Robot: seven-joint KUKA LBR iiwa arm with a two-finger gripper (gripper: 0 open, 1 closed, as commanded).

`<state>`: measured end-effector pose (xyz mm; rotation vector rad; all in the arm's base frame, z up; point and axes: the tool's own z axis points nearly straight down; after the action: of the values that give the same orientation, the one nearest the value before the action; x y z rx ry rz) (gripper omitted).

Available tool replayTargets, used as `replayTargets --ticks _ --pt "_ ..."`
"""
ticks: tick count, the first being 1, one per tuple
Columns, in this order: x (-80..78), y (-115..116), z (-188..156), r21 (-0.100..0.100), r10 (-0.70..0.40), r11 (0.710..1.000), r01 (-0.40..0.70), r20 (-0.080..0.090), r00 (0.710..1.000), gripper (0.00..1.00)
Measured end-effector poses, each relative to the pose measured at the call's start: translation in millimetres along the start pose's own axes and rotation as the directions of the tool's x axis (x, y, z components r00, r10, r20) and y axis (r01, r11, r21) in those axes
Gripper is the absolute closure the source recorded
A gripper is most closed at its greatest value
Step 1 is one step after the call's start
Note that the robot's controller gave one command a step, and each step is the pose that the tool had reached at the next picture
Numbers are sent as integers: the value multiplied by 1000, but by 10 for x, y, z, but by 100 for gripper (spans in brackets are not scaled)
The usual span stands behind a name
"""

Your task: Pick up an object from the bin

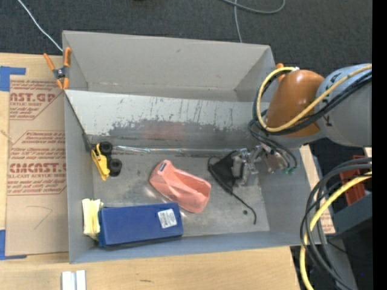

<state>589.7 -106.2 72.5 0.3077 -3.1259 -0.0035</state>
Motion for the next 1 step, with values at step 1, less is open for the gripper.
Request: replayTargets --ticks 1 --pt "14 9 -114 -2 0 1000 0 -6 1000 100"
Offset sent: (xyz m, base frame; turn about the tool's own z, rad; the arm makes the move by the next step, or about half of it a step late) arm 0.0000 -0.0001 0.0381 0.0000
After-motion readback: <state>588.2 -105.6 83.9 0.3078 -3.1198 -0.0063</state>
